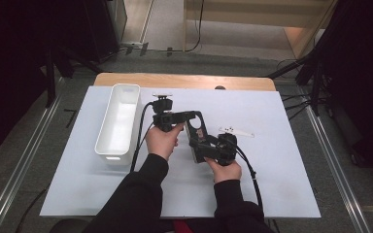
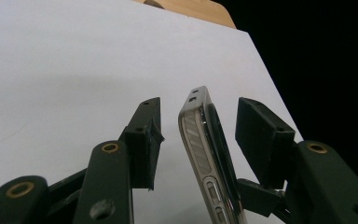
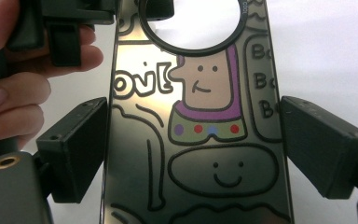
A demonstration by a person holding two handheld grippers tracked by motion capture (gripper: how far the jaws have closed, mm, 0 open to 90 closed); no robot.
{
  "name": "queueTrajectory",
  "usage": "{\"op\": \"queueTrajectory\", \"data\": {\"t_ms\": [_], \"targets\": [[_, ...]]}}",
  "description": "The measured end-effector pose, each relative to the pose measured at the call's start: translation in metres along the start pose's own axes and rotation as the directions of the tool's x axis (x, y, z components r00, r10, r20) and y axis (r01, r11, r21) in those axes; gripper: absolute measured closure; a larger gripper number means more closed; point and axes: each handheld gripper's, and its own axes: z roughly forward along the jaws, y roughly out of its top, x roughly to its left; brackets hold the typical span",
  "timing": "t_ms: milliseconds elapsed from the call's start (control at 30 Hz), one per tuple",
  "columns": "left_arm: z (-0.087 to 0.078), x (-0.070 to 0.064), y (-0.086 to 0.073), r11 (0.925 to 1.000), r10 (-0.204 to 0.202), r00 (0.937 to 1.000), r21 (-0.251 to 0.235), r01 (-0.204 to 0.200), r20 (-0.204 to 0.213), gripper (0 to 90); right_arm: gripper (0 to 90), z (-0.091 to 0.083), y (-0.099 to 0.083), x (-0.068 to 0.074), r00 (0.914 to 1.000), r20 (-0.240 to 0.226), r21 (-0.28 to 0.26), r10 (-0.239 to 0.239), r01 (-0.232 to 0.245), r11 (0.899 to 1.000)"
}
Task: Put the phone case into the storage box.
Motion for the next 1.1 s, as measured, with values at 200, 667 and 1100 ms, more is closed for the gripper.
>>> {"op": "queueTrajectory", "data": {"t_ms": [200, 667, 1100], "targets": [[-0.0007, 0.0017, 0.001, 0.9998, -0.015, 0.9999, -0.009, 0.015, -0.003, 56.1, 11.0, -0.0007, -0.0005, 0.0007, 1.0, 0.0, -0.007, 0.0, 0.0, 1.0], [-0.0013, 0.0036, 0.0009, 0.9987, -0.047, 0.9975, -0.019, 0.048, 0.052, 70.4, 11.0, 0.0006, -0.0008, 0.002, 0.9999, -0.012, -0.024, -0.007, 0.007, 1.0], [-0.0023, 0.0055, 0.0013, 0.9978, -0.064, 0.993, -0.01, 0.065, 0.1, 74.3, 11.0, 0.002, -0.0021, 0.0021, 0.9998, -0.01, -0.02, -0.015, 0.015, 1.0]]}}
